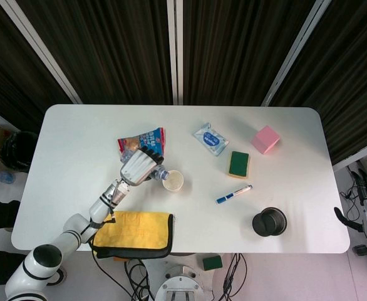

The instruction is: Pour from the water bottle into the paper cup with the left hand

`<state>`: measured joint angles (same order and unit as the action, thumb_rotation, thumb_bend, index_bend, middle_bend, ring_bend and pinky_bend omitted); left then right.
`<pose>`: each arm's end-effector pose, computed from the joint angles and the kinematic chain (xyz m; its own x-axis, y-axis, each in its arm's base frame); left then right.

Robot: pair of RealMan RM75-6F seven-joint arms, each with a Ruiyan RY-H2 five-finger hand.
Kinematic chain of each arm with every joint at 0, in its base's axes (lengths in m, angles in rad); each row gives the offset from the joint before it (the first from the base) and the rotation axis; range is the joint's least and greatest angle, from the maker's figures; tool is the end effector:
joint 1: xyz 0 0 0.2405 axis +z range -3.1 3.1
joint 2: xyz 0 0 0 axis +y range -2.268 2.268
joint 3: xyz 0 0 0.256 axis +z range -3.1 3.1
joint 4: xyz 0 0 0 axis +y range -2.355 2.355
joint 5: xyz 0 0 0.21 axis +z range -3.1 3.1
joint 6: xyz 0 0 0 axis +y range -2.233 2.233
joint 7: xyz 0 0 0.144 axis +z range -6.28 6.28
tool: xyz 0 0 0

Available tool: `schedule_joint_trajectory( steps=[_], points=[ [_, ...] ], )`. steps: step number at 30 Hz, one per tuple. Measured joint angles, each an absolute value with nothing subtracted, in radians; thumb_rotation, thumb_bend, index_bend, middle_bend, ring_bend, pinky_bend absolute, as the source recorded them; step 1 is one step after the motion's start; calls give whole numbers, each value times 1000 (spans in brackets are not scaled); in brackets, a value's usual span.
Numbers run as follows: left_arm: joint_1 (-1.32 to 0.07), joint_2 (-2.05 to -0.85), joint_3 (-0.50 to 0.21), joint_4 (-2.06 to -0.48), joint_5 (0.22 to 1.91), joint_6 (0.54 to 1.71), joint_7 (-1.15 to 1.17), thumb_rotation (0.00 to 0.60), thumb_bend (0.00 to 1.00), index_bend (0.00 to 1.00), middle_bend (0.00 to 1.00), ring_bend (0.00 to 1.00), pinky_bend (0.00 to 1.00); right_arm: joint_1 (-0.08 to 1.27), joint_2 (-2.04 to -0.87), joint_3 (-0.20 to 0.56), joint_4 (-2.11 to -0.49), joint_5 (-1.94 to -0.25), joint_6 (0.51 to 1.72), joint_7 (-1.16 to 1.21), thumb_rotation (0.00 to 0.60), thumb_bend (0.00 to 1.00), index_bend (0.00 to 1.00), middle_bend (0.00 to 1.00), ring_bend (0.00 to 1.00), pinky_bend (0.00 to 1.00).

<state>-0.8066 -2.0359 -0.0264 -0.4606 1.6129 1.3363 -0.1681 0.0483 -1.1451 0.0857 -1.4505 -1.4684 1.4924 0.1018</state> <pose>-0.1544 0.3675 -0.0691 0.4694 -0.1706 0.8663 0.6267 -0.6268 -0.4630 -0.3470 -0.1779 0.1766 0.4213 0.0389 0.9061 -0.9058 0.0671 0.4183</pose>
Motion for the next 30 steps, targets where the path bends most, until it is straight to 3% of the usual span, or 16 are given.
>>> schedule_joint_trajectory(
  steps=[10, 22, 30],
  points=[
    [-770, -1996, -84, -561, 1554, 1364, -328, 600, 332, 793, 798, 668, 584, 49, -1143, 87, -1456, -1471, 1497, 99, 512, 242, 0, 0, 0, 0],
    [-638, -1812, -209, -877, 1385, 1321, -837, 600, 337, 793, 797, 667, 579, 55, -1144, 85, -1467, -1477, 1490, 85, 512, 242, 0, 0, 0, 0],
    [-576, -1822, -205, -794, 1364, 1268, -1029, 600, 338, 799, 792, 663, 575, 59, -1130, 93, -1499, -1478, 1499, 61, 514, 241, 0, 0, 0, 0]
  ],
)
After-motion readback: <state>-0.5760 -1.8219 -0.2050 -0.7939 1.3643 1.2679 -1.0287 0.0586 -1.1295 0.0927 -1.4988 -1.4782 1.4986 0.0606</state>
